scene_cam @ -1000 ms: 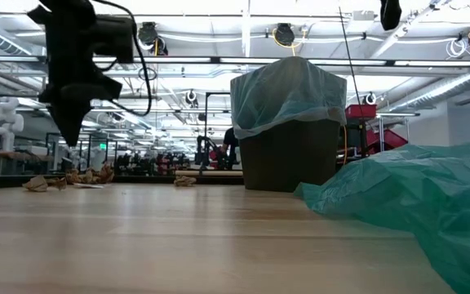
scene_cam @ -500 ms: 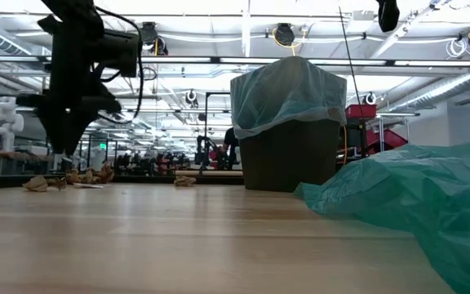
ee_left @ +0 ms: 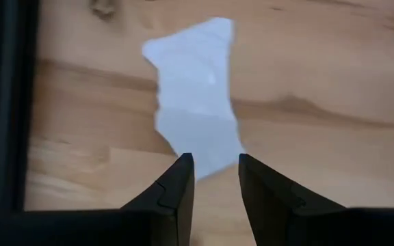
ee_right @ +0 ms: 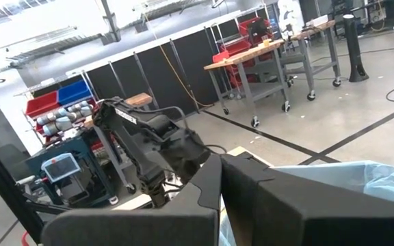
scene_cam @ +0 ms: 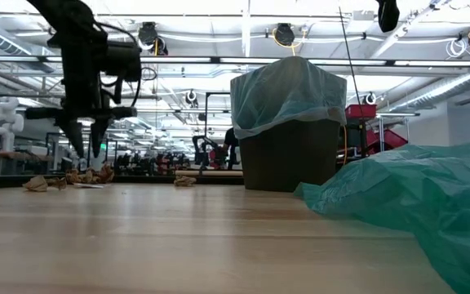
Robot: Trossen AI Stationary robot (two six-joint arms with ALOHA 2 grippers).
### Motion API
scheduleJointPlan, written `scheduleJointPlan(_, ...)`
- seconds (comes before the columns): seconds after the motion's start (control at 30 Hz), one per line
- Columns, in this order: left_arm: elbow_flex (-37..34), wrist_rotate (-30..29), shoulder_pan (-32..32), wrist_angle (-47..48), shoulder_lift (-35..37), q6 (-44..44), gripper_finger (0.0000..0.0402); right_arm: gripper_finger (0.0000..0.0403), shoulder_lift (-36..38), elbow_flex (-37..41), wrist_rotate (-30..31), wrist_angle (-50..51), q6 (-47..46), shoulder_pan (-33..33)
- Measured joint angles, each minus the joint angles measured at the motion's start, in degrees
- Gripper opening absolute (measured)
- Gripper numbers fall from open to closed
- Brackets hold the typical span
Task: Place trash/remove bag and relplace
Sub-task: Put the white paper into the black trash bin
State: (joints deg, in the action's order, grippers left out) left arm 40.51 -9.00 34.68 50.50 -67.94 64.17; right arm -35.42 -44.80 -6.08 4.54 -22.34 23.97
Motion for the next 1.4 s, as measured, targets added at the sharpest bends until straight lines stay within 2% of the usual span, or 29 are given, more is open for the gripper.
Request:
scheduleJointPlan(0.3, -6.3, 3.7, 5.7, -1.4, -0.1, -0.5, 0.0112, 0.0000, 0.0, 0.0, -1.4, 0.0, -1.2, 0.0)
scheduleJointPlan(0.57, -11.4, 6.4, 8.5, -12.9, -0.1, -3.0, 0.0112, 0.0000, 0.0, 0.0, -1.4, 0.0, -1.6, 0.0)
scheduleJointPlan(0.73, -11.7, 5.8, 10.2, -13.0, -0.1, -3.9, 0.0112, 0.0000, 0.0, 0.0, -1.5, 0.0, -2.5, 0.0)
scheduleJointPlan(1.07, -11.7, 4.3, 12.8, -18.9, -0.8, -12.4, 0.0112, 0.0000, 0.0, 0.0, -1.5, 0.0, -3.3, 0.0)
scheduleJointPlan(1.2, -11.7, 6.8, 13.1, -17.0, -2.6, -12.2, 0.0112, 0.0000, 0.0, 0.0, -1.5, 0.0, -3.4, 0.0)
scheduleJointPlan(1.4, -11.5, 5.7, 12.9, -14.0, -4.6, -12.0, 0.0112, 0.0000, 0.0, 0.0, -1.5, -0.1, -3.6, 0.0)
